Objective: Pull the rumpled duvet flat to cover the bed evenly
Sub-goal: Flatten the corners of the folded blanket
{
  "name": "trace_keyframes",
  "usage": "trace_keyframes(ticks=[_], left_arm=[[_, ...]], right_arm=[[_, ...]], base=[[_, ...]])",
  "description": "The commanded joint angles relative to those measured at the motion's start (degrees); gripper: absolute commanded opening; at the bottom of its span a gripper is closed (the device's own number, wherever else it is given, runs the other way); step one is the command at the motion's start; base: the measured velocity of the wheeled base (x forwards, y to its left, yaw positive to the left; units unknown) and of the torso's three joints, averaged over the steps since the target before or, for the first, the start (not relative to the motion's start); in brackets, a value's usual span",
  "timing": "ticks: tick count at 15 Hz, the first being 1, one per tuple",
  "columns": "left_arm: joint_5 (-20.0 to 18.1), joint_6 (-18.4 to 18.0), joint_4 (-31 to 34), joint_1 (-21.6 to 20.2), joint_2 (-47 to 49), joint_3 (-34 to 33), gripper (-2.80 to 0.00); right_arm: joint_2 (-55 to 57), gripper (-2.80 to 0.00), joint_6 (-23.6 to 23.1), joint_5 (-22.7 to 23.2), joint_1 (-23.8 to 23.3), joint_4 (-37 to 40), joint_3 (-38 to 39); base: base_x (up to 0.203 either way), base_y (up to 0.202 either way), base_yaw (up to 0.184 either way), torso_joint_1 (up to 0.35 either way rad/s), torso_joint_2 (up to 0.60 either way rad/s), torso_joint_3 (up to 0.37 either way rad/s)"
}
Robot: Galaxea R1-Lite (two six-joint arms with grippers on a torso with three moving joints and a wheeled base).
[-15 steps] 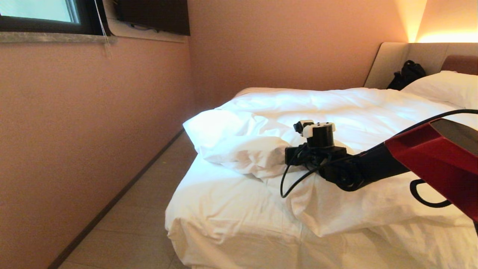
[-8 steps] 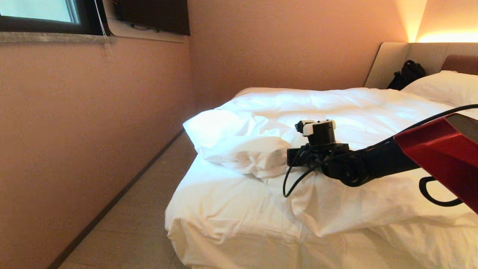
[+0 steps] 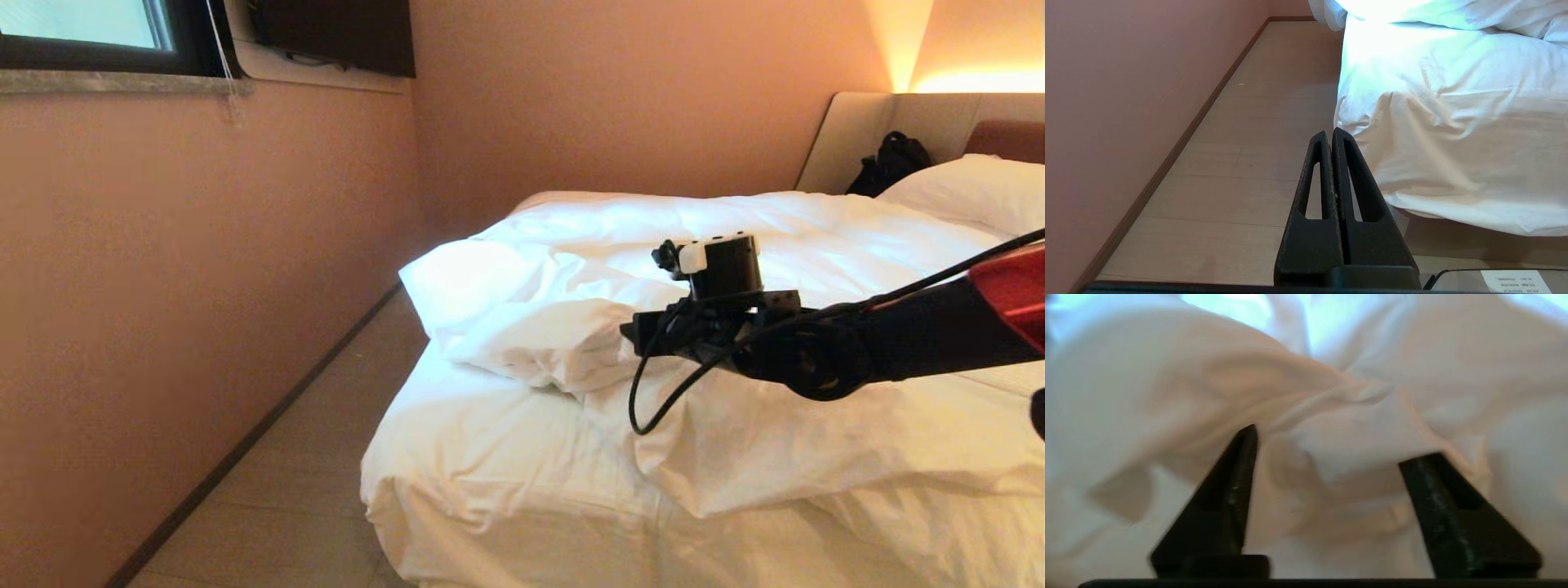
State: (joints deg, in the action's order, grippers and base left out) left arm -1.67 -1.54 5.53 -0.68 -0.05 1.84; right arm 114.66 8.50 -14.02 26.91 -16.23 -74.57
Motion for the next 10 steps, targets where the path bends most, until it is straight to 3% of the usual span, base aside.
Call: trace_keyframes(ticks=[1, 10], left_arm=[[0.00, -0.03, 0.06, -0.02, 0.05, 0.00, -2.80], [0.00, -0.05, 0.00, -0.02, 0.05, 0.00, -2.80]], right_arm=[[-6.82, 0.00, 0.28, -0.04, 1.17, 1.60, 1.29], [-36.52, 0.00, 2.48, 3.12, 3.89, 9.86, 12.51]], base=[[0.000, 0.000, 0.000, 0.000, 0.00, 0.000], [0.000, 0.000, 0.000, 0.000, 0.00, 0.000]])
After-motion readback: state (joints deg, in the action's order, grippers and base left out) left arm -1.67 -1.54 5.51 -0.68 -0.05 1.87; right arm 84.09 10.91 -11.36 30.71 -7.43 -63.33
